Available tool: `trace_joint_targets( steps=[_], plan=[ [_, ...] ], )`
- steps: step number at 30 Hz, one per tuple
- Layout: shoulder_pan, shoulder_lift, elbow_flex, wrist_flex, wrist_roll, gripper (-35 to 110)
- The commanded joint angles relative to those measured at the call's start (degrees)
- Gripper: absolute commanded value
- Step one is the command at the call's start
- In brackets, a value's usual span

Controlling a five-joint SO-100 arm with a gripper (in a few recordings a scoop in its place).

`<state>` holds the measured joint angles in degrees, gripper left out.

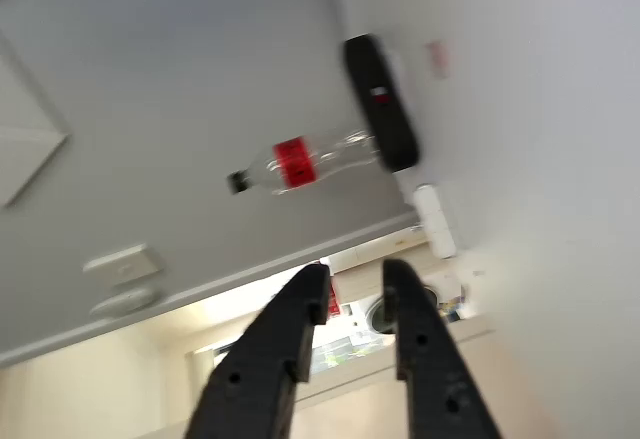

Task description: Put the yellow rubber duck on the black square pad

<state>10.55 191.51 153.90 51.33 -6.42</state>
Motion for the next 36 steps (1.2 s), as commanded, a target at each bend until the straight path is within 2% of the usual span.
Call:
trace_joint_targets(
  steps=[1, 10, 24, 27, 32, 36],
  plan=[
    [0.4, -5.0, -5.0, -0.3, -0.9, 6],
    [0.4, -35.4, -17.8, -0.3, -1.0, 6],
    [0.3, -53.7, -32.7, 0.3, -2.3, 6],
    [-0.8, -53.7, -32.9, -0.3, -8.2, 6],
    [-13.1, -53.7, -31.7, 0.7, -23.4, 6],
    [-21.0, -53.7, -31.7, 4.3, -30.3, 6]
  ],
)
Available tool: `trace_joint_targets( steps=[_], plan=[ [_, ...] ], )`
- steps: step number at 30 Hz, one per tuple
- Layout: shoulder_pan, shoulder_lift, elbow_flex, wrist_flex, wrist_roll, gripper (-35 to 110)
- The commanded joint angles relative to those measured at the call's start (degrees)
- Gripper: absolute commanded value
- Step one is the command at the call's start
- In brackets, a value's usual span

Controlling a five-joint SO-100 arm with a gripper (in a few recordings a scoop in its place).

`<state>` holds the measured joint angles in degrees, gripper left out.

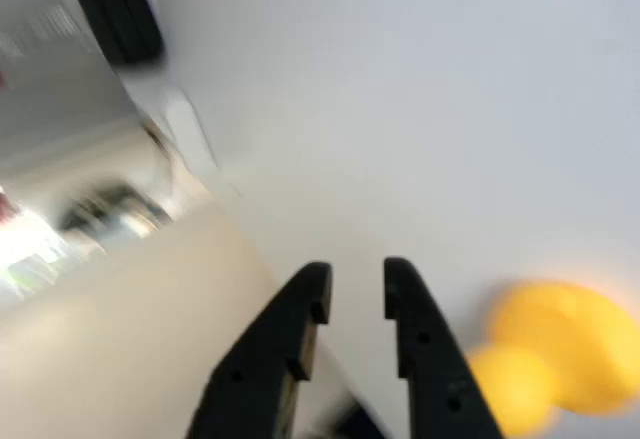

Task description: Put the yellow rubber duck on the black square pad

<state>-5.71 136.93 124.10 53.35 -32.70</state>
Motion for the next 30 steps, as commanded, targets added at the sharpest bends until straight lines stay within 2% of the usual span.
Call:
trace_joint_targets(
  steps=[1, 10, 14, 23, 30],
  plan=[
    [-6.6, 0.9, -1.9, 3.5, -5.1, 6],
    [-24.9, 0.8, -1.8, 21.5, -6.9, 6],
    [-30.5, 0.9, -1.8, 26.5, -6.4, 7],
    [-30.8, 0.7, -1.8, 27.7, -6.3, 30],
    [-30.8, -11.6, -2.5, 26.7, -6.2, 33]
  ],
)
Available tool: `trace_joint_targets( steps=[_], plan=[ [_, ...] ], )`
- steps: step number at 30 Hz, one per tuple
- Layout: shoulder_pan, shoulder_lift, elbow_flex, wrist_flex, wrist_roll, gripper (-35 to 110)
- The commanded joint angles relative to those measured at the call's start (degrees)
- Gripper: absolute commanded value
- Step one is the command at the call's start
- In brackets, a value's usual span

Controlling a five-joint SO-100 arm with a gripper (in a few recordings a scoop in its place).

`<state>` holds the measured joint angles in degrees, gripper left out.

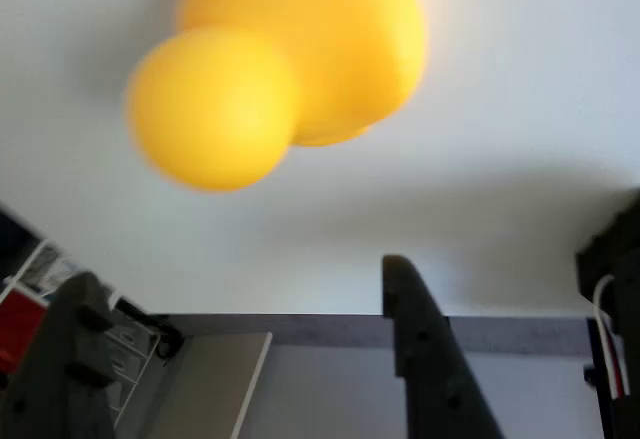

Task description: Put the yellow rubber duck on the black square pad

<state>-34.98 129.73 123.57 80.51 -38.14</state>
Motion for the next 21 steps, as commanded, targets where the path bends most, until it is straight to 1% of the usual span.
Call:
trace_joint_targets(
  steps=[1, 5, 13, 21],
  plan=[
    [-1.5, -6.4, -2.2, -0.5, -0.7, 32],
    [-1.6, -10.7, -2.8, -3.3, -0.7, 32],
    [-2.2, -11.2, -2.8, -10.5, -0.7, 32],
    [-2.4, -11.2, -2.2, -11.1, -0.7, 32]
  ],
)
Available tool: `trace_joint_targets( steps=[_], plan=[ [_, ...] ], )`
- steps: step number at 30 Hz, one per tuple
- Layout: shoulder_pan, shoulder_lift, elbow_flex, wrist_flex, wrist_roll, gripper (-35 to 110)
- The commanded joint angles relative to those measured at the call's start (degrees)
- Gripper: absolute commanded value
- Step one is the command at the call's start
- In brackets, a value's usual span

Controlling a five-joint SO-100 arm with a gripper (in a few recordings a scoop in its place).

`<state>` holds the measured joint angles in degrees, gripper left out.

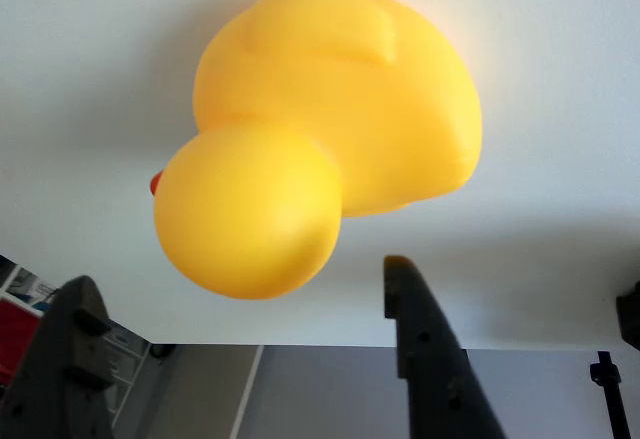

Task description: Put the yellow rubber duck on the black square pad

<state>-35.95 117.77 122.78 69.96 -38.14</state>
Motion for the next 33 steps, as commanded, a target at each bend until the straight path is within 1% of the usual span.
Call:
trace_joint_targets(
  steps=[1, 8, 15, 20, 22, 33],
  plan=[
    [-1.4, 0.5, -1.3, -0.5, -0.7, 32],
    [-1.4, -7.9, -1.8, -0.5, -0.7, 32],
    [-1.8, -8.4, -1.8, -0.5, -0.7, 32],
    [-7.2, -8.3, -2.0, -0.5, -0.6, 32],
    [-7.8, -8.3, -2.1, -0.5, -0.6, 32],
    [-7.8, -8.3, -1.6, -0.5, -0.6, 32]
  ],
)
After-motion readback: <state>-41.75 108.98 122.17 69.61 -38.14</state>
